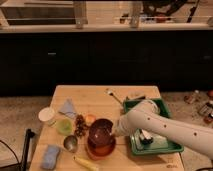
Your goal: Stack bowls on top of each other
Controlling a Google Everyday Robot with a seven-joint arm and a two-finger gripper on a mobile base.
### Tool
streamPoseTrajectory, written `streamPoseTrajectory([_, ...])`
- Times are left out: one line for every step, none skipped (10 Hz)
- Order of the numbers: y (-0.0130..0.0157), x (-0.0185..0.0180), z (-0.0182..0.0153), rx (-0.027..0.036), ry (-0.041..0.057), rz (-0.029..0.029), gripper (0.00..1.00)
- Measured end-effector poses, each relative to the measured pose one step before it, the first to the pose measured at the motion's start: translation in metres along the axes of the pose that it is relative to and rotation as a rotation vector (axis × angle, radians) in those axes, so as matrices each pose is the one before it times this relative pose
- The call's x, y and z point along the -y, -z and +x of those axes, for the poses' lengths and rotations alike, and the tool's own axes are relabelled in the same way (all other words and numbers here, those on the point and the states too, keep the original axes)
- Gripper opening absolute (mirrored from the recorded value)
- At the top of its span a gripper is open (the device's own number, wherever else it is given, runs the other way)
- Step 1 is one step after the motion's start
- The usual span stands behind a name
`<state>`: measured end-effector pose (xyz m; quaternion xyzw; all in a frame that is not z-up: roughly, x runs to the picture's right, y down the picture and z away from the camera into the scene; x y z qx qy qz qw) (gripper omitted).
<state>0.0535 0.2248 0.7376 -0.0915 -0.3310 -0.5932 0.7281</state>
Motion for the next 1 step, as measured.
streamPoseTrajectory([-0.00178,0.0018,-0.00164,0.01931,0.01884,0.00333,0.0])
